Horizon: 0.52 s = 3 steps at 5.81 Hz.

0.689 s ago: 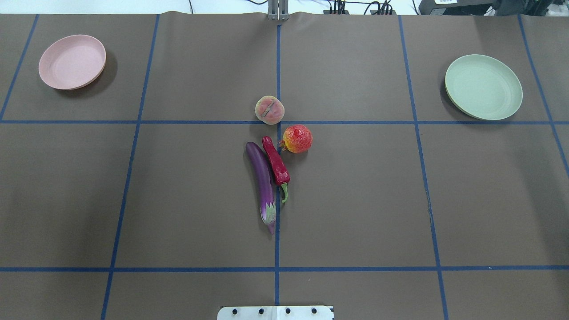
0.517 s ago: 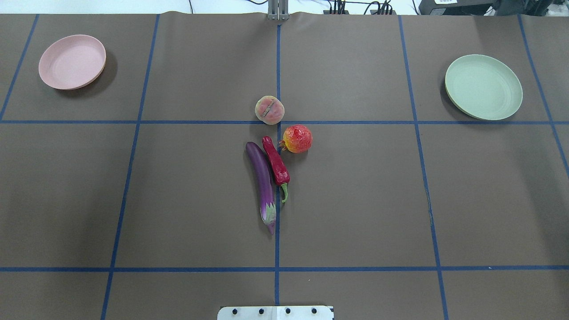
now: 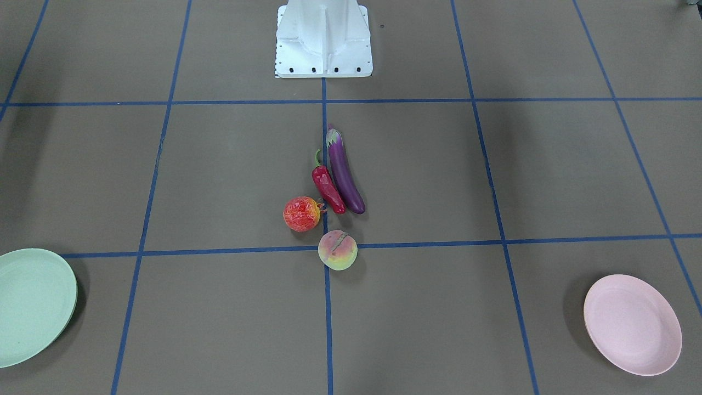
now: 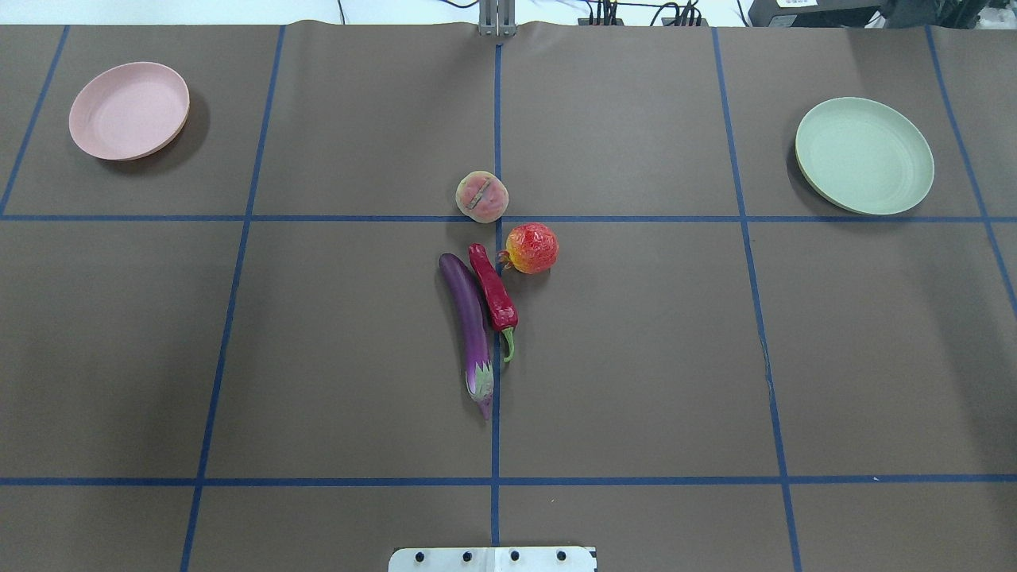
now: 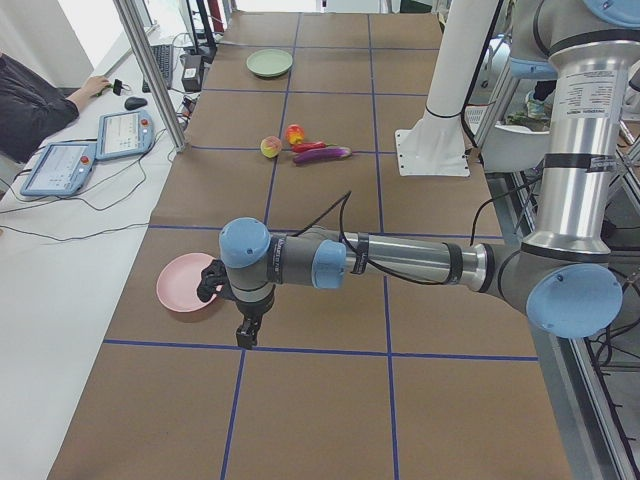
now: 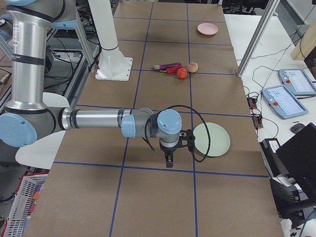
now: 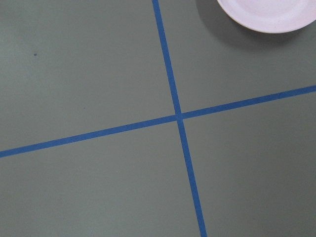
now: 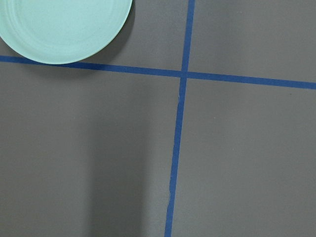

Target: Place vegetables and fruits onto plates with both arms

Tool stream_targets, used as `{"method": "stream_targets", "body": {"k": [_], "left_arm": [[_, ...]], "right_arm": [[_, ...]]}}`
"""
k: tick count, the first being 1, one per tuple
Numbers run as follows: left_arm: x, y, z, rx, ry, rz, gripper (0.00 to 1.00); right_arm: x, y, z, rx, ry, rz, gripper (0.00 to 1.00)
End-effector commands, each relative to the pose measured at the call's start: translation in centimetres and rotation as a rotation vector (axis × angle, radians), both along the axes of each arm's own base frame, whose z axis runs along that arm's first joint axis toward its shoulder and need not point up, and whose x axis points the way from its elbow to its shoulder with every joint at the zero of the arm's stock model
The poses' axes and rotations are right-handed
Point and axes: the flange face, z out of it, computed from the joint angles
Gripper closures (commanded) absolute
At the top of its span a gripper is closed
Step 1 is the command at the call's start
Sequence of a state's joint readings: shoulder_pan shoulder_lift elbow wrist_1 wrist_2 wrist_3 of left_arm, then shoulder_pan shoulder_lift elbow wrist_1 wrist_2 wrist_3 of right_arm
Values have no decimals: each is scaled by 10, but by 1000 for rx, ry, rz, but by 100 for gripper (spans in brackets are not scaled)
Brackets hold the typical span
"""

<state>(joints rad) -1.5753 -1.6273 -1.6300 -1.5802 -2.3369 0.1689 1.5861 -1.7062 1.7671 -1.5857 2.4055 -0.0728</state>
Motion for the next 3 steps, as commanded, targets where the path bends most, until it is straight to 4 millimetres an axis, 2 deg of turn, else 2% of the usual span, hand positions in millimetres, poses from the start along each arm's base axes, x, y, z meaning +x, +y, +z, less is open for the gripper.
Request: {"method": "stream_targets", "body": {"k": [1,2,3], "left_arm": [[30,-20,-35,152,9,44,0],[62,-27,-51,194,4,96,0],[67,-39,-89,260,22,101,0]], "right_arm": [[-1,-1,-6,10,-19,-1,0],[-2,1,-6,9,-29,-2,0],[-4,2,-8,8,-61,-4,0]]}}
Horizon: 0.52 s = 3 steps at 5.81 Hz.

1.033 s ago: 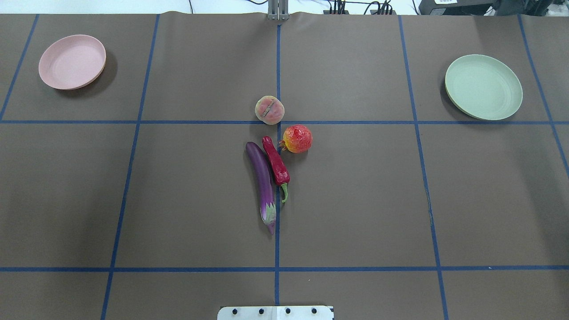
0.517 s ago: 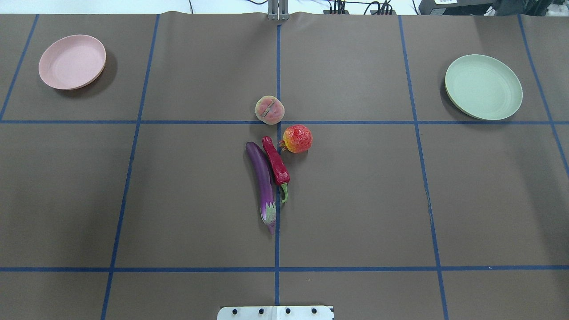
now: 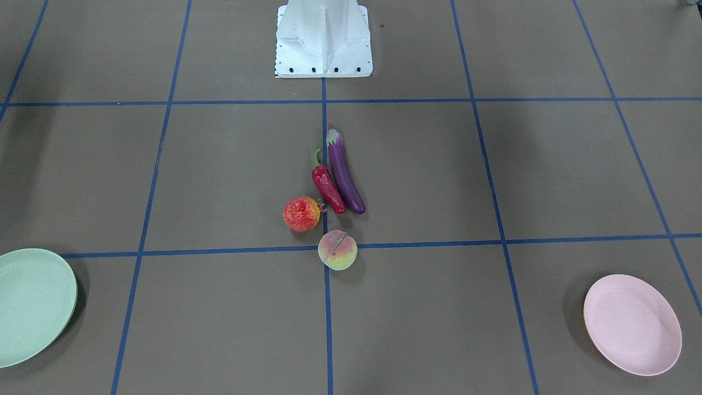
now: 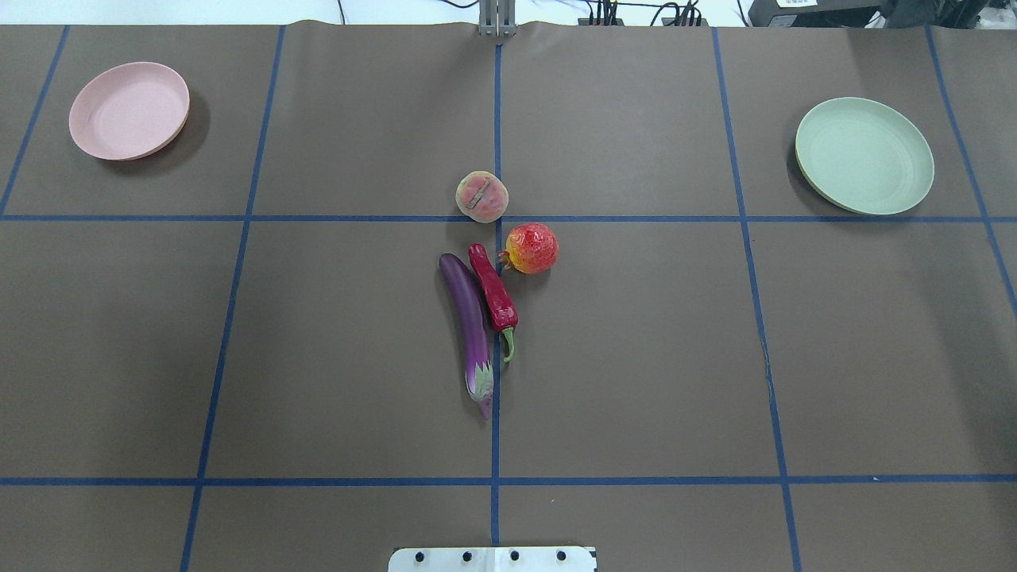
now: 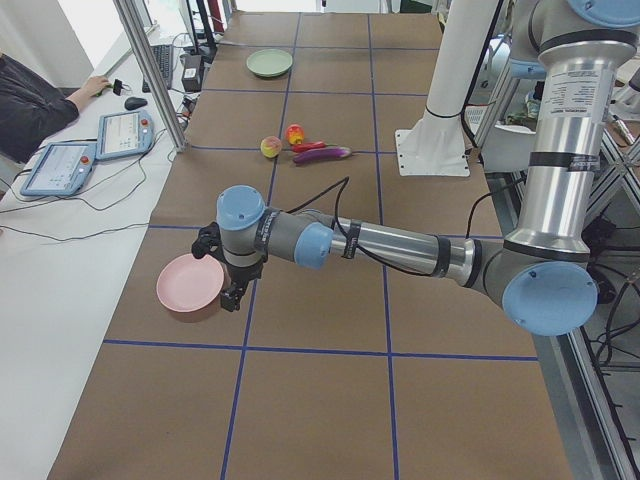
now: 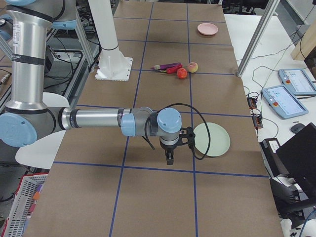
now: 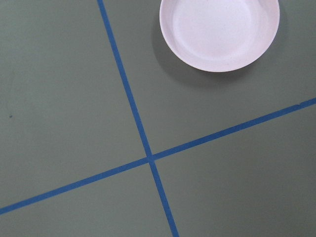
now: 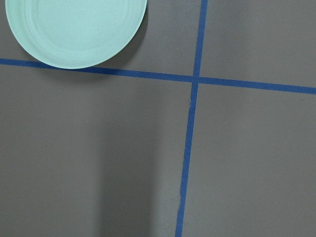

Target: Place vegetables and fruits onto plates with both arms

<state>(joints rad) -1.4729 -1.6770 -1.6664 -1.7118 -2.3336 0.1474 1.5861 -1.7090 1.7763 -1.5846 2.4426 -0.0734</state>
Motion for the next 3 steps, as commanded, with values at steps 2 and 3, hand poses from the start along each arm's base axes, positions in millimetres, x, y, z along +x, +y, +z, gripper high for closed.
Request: {"method": "stream_targets", "body": {"k": [2,3], "left_arm": [[58,-2,-65,87,27,86,0],[87,-18,-110,-23,53,28,0]], "right_arm": [[-2,2,-2,1,-24,-1,0],[-1,0,-4,7,-19,-1,0]]}}
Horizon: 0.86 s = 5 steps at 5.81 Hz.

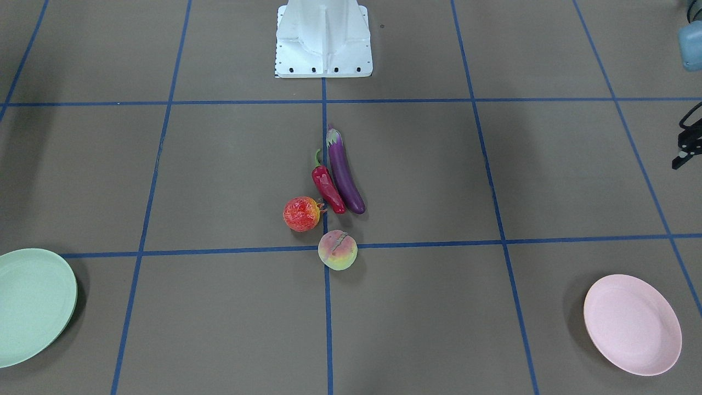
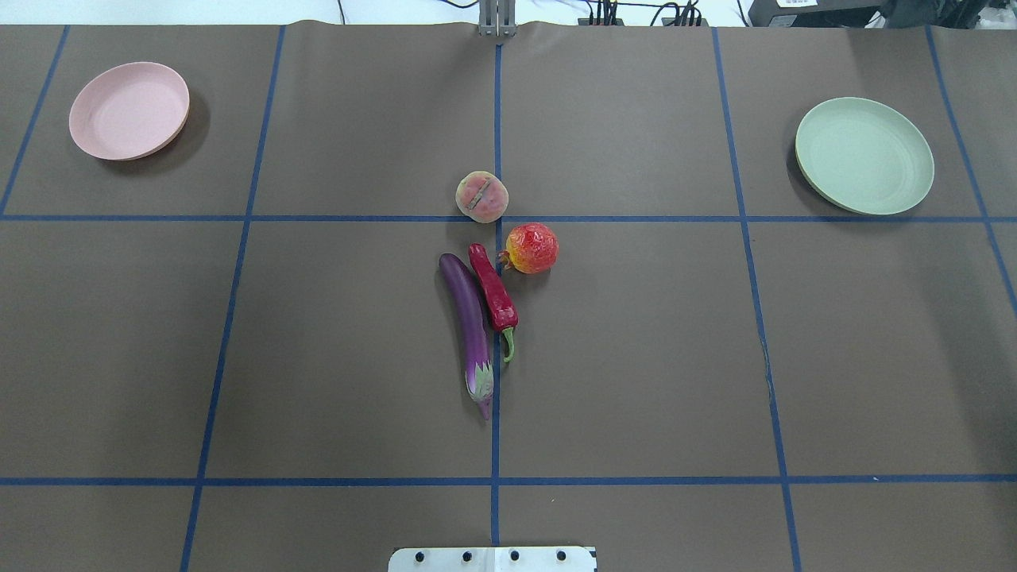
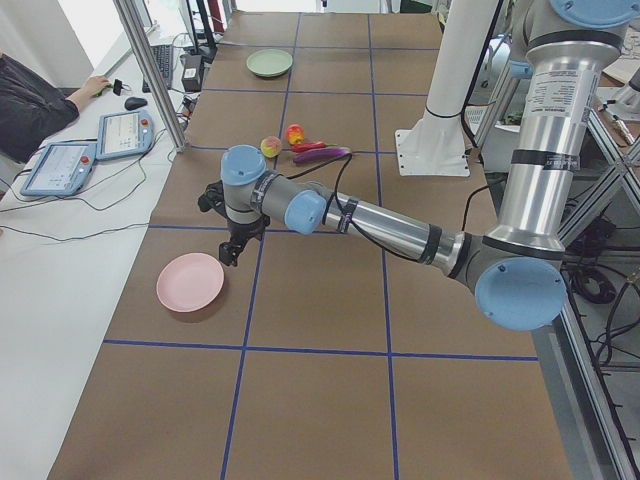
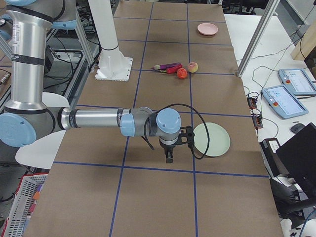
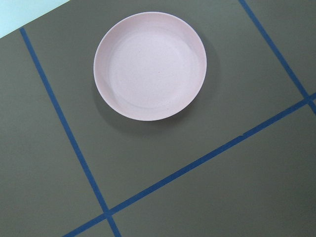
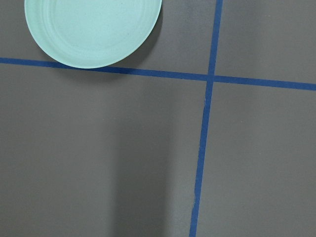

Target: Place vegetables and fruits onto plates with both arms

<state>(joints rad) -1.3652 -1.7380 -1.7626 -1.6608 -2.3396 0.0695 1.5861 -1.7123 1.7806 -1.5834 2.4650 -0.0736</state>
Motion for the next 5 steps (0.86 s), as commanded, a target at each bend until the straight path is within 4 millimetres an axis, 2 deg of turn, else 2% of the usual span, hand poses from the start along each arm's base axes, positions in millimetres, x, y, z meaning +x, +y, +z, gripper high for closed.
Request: {"method": "stream_targets", "body": {"k": [1,2,3,4,5], "left_arm": [[67,-3,-74,-126,49,-43,0],[123,11,-116,-232,101,-92,0],[177,22,-162,-331,153,-125,0],[207,32,-185,-392,178,-139,0],[261,49,-211,-432,162,-200,0]], "right_arm": [[0,-2,-4,7,2,0,0],[0,-4,-14,31,0,-1,0],[1,-5,-17,33,8,0,0],[0,-7,-19,39,4,0,0],[-1,-5,-14,31,0,-2,0]]}}
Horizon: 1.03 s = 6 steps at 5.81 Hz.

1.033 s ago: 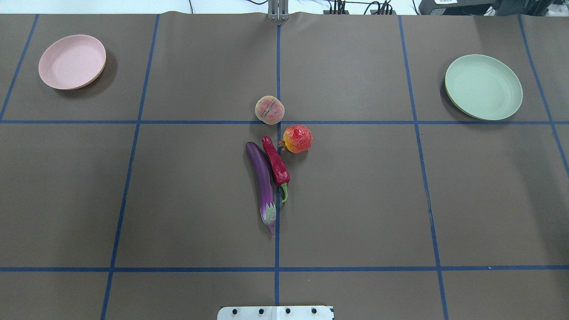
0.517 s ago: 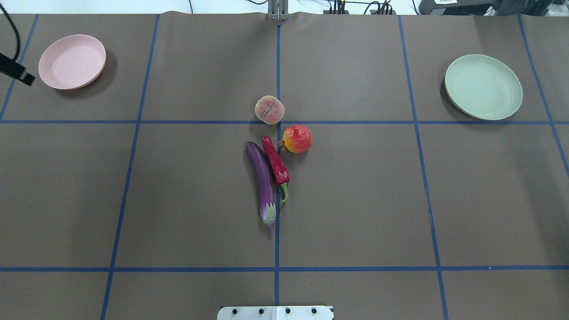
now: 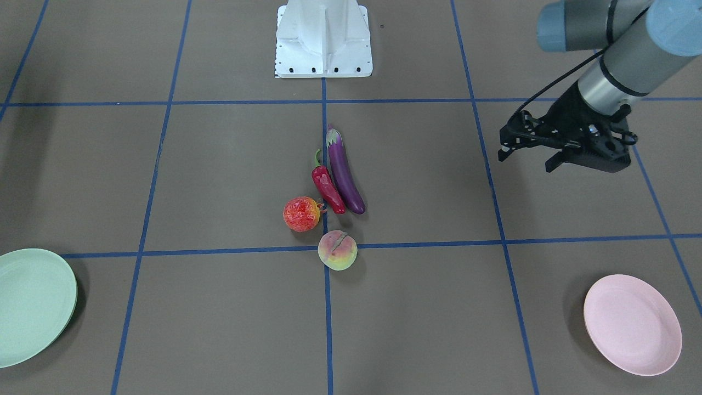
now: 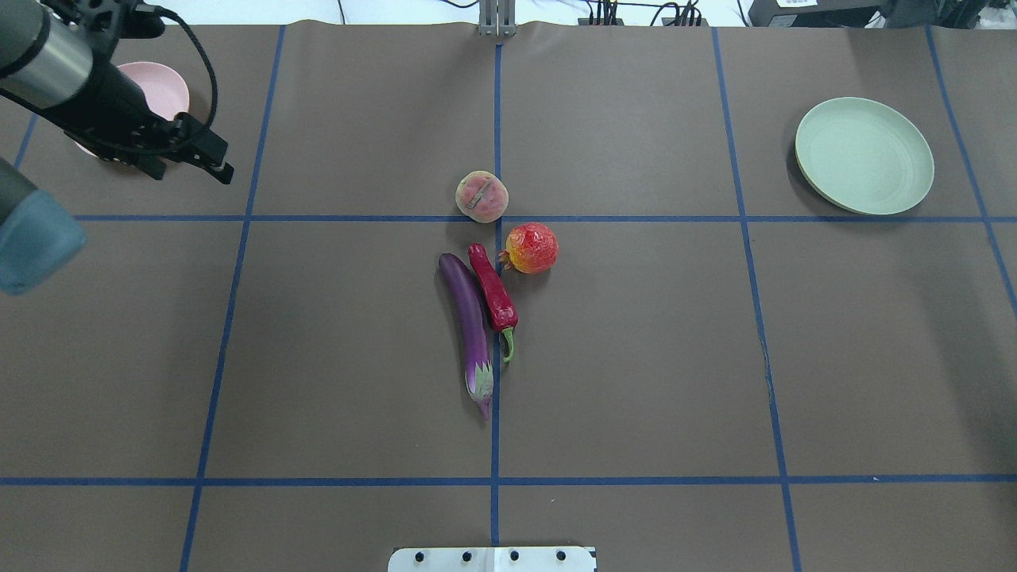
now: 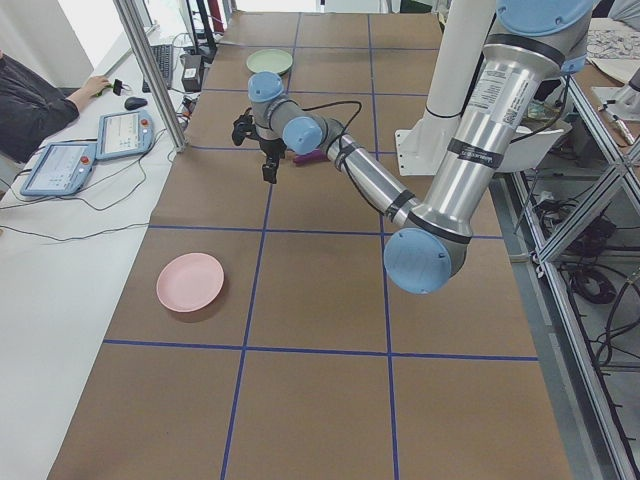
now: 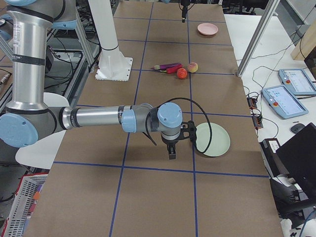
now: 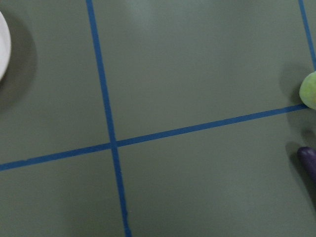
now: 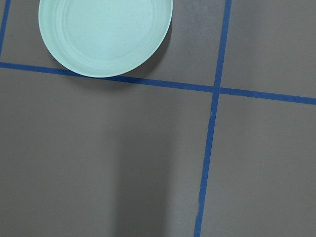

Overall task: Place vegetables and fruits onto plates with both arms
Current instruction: 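Move the left gripper over the purple eggplant and lower it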

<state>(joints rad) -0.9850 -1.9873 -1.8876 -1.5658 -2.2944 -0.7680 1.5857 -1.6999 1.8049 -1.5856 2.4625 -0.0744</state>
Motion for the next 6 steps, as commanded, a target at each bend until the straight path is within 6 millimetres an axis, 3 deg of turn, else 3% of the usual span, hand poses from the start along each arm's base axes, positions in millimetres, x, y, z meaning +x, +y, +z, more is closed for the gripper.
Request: {"method": "stream_targets", "body": {"k": [1,3,4,6], "left_arm": [[106,47,-52,-83,-7,-52,0],[205,103,-98,-134,-12,-102,0],[241,105,-104,-149,-36,-119,0],[289,97,-90,-143,-81,-126,0]], "right_arm": [[0,8,14,-27,-4,-1,0],[-1,8,14,-12,-4,0,0],[-1,5,7,2,-7,1,0],[-1,-15,-15,46,-11,0,0]]}}
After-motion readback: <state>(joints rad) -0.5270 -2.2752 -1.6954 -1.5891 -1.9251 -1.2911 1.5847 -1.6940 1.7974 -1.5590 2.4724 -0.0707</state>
